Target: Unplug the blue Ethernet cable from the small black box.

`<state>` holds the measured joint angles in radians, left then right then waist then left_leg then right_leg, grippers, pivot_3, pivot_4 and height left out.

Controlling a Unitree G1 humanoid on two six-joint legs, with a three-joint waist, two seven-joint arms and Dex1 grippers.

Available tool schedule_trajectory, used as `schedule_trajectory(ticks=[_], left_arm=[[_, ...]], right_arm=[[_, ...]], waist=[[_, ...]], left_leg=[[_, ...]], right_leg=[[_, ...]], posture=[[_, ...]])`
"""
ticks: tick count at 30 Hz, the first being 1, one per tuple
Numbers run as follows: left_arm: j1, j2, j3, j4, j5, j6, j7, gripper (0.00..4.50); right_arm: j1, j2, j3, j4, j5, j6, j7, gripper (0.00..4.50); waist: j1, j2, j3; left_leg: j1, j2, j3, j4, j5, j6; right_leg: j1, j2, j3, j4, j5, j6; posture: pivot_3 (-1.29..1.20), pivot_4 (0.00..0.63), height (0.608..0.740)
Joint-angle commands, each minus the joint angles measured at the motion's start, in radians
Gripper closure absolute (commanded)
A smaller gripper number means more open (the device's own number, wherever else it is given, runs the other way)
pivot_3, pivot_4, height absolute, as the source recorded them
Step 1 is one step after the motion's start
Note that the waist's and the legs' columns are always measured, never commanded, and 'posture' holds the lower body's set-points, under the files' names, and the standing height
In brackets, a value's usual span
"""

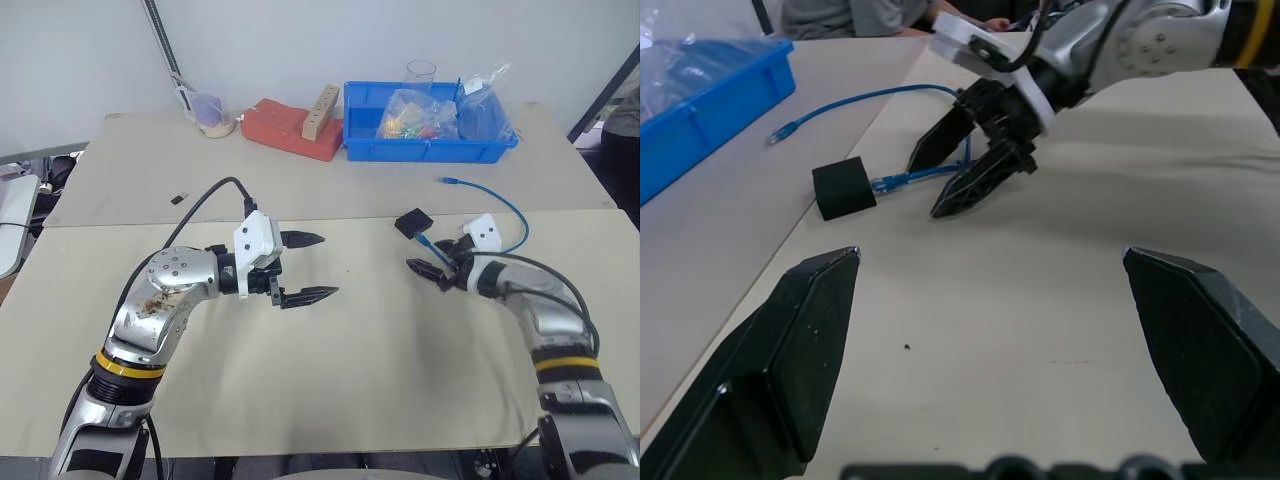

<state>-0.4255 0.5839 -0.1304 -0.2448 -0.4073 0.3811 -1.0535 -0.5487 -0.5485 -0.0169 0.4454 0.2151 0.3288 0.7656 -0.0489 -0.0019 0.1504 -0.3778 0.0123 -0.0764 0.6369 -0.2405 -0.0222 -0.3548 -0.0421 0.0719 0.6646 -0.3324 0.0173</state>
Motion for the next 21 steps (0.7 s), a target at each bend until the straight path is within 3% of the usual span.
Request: schedule_trajectory(ticks=[1, 3, 4, 15, 16, 18, 21], left_arm=[[-0.019, 0.017, 0.011, -0.009, -0.008, -0.024, -0.029, 0.03], [-0.016, 0.022, 0.016, -0.014, -0.011, -0.022, -0.033, 0.03], [-0.015, 0.025, 0.018, -0.017, -0.011, -0.022, -0.035, 0.00], [-0.017, 0.031, 0.029, -0.020, -0.023, -0.009, -0.022, 0.00], [-0.023, 0.026, 0.034, -0.014, -0.030, 0.003, -0.015, 0.00], [-0.035, 0.018, 0.051, -0.001, -0.063, 0.053, 0.005, 0.00], [-0.070, -0.007, 0.138, 0.060, -0.216, 0.274, 0.071, 0.00]], right_arm=[[-0.074, 0.018, 0.009, 0.080, -0.027, -0.033, 0.000, 0.00], [-0.091, 0.023, 0.009, 0.094, -0.027, -0.027, 0.014, 0.00], [-0.094, 0.024, 0.011, 0.090, -0.024, -0.020, 0.027, 0.53], [-0.072, 0.000, 0.018, 0.023, -0.039, -0.018, 0.089, 4.21], [-0.071, -0.009, 0.024, 0.011, -0.050, -0.062, 0.101, 4.42], [-0.061, -0.029, 0.041, -0.040, -0.064, -0.159, 0.148, 4.42], [-0.038, -0.079, 0.100, -0.163, -0.157, -0.509, 0.190, 4.42]], waist=[[0.000, 0.000, 0.000], [0.002, 0.000, 0.000], [0.003, 0.000, 0.000], [0.005, 0.000, 0.000], [0.005, 0.000, 0.000], [0.005, 0.000, 0.000], [0.004, 0.001, 0.000]], left_leg=[[0.000, 0.000, 0.000, 0.000, 0.000, 0.000], [0.000, 0.000, 0.000, 0.000, 0.000, 0.000], [0.000, 0.000, 0.000, 0.000, 0.000, 0.000], [-0.001, 0.000, -0.001, 0.001, 0.000, 0.000], [-0.002, 0.000, -0.001, 0.001, 0.000, 0.000], [-0.002, 0.000, -0.001, 0.001, 0.000, 0.000], [-0.004, 0.000, -0.002, 0.002, 0.000, 0.000]], right_leg=[[0.000, 0.000, 0.000, 0.000, 0.000, 0.000], [0.000, 0.000, 0.000, 0.000, 0.000, 0.000], [0.000, 0.000, 0.000, 0.000, 0.000, 0.000], [0.000, 0.000, -0.001, 0.000, 0.000, 0.000], [0.000, 0.000, -0.001, 0.000, 0.000, 0.000], [-0.001, 0.000, -0.001, 0.000, 0.000, 0.000], [-0.002, 0.000, -0.002, 0.000, 0.000, 0.000]], posture=[[0.00, 0.150, 0.740], [0.00, 0.150, 0.740], [0.00, 0.150, 0.740], [0.00, 0.150, 0.740], [0.00, 0.150, 0.740], [0.00, 0.150, 0.740], [0.00, 0.150, 0.740]])
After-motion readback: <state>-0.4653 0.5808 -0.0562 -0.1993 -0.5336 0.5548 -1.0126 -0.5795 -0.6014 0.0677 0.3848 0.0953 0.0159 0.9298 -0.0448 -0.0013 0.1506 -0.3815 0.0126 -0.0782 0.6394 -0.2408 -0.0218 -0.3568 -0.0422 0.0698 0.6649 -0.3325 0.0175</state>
